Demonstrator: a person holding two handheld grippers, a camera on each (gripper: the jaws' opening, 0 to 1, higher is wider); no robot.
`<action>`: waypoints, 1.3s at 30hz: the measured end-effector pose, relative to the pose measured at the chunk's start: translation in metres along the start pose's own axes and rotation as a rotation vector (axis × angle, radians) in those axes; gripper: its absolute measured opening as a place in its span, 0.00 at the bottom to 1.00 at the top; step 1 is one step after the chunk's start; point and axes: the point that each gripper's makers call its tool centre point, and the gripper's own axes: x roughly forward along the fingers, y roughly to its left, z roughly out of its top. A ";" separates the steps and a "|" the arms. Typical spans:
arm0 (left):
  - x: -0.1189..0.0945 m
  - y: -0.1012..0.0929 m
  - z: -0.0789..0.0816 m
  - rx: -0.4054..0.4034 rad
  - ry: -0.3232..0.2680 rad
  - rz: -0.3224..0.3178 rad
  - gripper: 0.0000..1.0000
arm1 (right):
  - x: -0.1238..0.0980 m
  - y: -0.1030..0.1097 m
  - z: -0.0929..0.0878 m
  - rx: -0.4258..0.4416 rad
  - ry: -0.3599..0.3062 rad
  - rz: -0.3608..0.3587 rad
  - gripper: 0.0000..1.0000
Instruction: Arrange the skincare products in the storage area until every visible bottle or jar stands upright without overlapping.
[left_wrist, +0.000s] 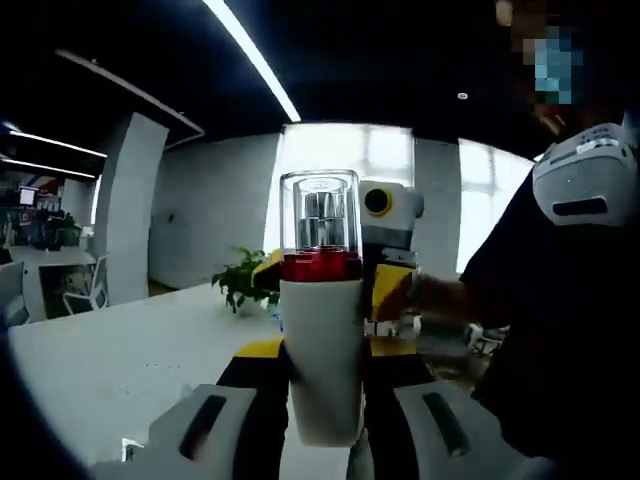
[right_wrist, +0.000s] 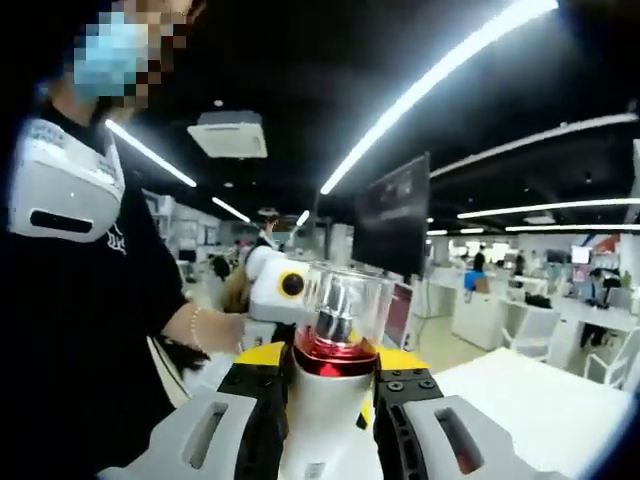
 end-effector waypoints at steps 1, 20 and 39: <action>0.000 0.000 0.000 0.000 0.003 -0.006 0.24 | -0.001 0.001 0.000 0.015 0.001 0.018 0.24; 0.001 0.045 0.000 0.111 -0.008 0.349 0.27 | -0.005 -0.052 -0.012 0.043 0.042 -0.357 0.21; 0.006 0.065 0.010 0.227 -0.070 0.670 0.27 | -0.002 -0.069 -0.003 -0.014 -0.001 -0.723 0.21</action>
